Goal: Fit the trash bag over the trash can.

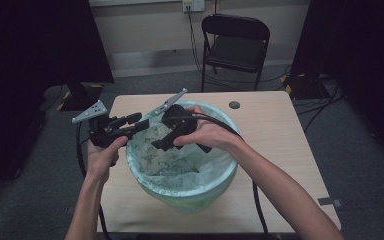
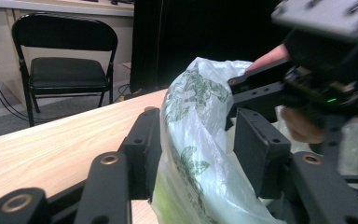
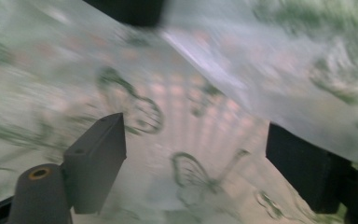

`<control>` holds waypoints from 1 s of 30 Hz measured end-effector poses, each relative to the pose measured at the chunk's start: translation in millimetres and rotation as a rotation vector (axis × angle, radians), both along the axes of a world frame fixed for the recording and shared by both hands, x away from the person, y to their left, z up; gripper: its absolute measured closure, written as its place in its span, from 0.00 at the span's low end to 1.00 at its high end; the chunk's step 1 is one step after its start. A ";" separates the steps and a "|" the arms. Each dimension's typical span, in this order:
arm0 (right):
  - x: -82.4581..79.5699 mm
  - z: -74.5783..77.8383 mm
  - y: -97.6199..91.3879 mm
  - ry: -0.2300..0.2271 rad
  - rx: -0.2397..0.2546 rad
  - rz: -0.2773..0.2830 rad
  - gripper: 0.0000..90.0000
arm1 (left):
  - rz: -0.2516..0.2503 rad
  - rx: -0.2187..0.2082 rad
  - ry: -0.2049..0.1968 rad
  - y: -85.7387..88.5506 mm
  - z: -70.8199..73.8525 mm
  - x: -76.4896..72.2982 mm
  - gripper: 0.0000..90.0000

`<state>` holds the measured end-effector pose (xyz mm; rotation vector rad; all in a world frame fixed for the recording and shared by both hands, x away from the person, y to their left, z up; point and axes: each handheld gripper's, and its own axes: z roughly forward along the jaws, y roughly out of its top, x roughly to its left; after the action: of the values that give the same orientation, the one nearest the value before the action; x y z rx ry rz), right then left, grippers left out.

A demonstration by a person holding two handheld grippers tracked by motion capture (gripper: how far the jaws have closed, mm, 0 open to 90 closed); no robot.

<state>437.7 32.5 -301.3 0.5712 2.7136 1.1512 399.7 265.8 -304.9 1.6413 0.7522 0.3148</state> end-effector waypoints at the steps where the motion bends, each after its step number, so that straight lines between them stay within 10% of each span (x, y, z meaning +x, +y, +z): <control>1: 1.2 -1.6 -0.1 -0.003 -0.008 -0.008 0.21 | 0.001 0.001 0.000 0.0 0.1 0.4 0.56; 6: 5.5 -12.5 1.0 -0.013 -0.104 -0.037 0.22 | 0.022 -0.009 -0.008 -1.7 1.3 0.7 0.53; 14: -5.8 1.9 -4.5 0.063 -0.005 0.028 0.21 | 0.022 -0.001 -0.016 -1.4 3.1 0.5 0.55; 30: -14.6 34.3 -24.4 0.027 0.116 0.023 0.21 | 0.057 -0.017 0.026 2.1 3.1 3.5 0.43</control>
<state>423.2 8.1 -267.0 0.5754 2.6962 1.3234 403.2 267.9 -301.8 1.6127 0.8196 0.3273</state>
